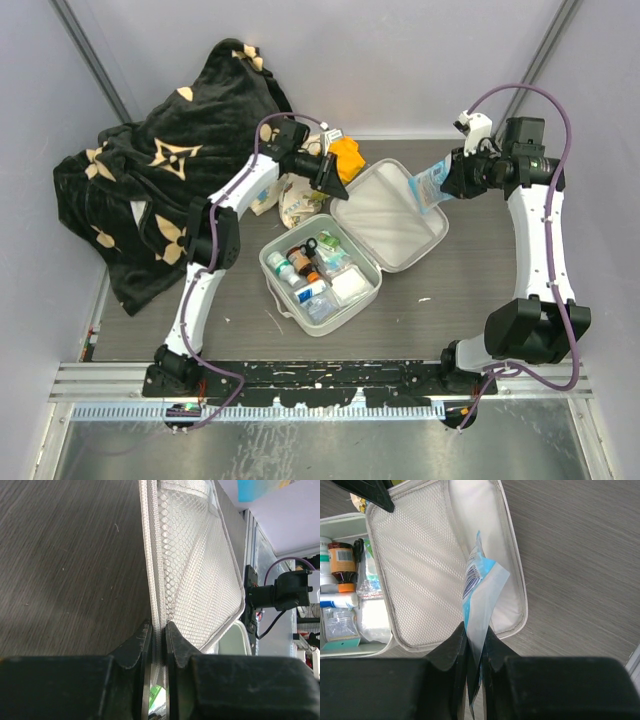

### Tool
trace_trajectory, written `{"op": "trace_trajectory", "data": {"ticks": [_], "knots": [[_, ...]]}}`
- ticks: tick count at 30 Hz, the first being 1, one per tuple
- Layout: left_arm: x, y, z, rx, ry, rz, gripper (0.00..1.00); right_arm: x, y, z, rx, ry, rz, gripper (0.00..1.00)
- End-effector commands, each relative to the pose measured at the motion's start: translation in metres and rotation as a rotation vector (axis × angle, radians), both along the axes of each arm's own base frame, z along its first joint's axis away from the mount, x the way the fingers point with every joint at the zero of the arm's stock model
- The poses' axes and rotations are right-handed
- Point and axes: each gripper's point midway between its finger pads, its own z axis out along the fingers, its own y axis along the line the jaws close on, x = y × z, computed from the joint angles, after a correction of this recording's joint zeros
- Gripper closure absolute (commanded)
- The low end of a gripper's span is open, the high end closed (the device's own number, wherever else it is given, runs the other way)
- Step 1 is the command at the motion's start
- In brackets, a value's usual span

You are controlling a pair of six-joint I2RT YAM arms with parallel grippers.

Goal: Organize the medicine kit
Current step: Place the medical item at the medicine box.

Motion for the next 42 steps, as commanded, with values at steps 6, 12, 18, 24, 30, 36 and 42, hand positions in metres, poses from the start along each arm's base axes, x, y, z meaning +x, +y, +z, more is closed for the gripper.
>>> {"op": "trace_trajectory", "data": {"ticks": [6, 12, 18, 24, 30, 36, 42], "knots": [[-0.026, 0.010, 0.089, -0.147, -0.129, -0.111, 0.98, 0.003, 0.002, 0.027, -0.017, -0.093, 0.106, 0.99], [-0.033, 0.016, 0.097, -0.174, -0.145, -0.149, 1.00, 0.004, 0.003, 0.029, -0.032, -0.102, 0.170, 0.99], [-0.039, 0.019, 0.101, -0.189, -0.161, -0.172, 1.00, 0.002, 0.006, 0.026, -0.031, -0.107, 0.236, 0.99], [-0.041, 0.019, 0.102, -0.207, -0.173, -0.191, 1.00, -0.003, 0.011, 0.018, 0.003, -0.088, 0.305, 0.99], [-0.044, 0.020, 0.102, -0.228, -0.178, -0.213, 1.00, -0.004, 0.011, 0.007, 0.040, -0.056, 0.352, 0.99], [-0.045, 0.021, 0.100, -0.236, -0.198, -0.227, 1.00, -0.008, 0.014, 0.006, 0.114, -0.031, 0.417, 0.99], [-0.047, 0.022, 0.099, -0.242, -0.222, -0.242, 1.00, -0.014, 0.020, 0.010, 0.170, -0.010, 0.478, 0.99]]}}
